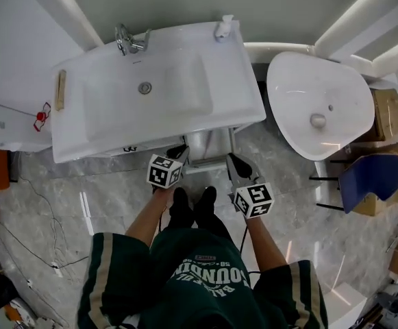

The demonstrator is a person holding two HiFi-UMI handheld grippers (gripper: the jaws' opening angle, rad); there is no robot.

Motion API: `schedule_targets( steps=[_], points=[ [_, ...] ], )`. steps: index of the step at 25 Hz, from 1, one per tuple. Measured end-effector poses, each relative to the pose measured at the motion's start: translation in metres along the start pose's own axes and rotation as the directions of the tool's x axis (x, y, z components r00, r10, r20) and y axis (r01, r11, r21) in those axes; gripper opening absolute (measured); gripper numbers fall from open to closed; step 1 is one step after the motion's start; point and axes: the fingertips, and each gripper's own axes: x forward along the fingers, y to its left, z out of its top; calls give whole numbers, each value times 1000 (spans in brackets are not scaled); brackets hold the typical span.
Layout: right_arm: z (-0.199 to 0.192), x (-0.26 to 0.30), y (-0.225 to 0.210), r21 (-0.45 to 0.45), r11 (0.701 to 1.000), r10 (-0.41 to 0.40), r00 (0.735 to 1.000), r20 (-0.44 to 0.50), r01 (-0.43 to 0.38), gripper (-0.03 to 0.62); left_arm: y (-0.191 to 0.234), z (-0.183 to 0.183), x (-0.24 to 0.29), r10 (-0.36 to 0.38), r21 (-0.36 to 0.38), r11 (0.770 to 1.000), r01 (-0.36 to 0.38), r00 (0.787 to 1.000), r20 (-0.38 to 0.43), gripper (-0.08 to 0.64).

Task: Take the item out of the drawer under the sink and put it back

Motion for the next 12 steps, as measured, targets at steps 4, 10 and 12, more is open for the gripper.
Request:
schedule_targets(
  steps=[4, 10, 12],
  points=[
    [32, 8, 31, -45, 998, 36, 999, 33, -35, 2, 7, 47, -67, 48, 24, 998, -52, 989, 142, 49],
    [88, 20, 84, -134, 987, 109, 985, 131, -91, 2, 27, 96, -169, 137, 69, 983, -170, 932, 335, 49],
    [105, 23, 99, -166, 981, 129, 977, 169, -101, 2, 35, 106, -197, 166, 83, 974, -213, 909, 382, 49]
  ],
)
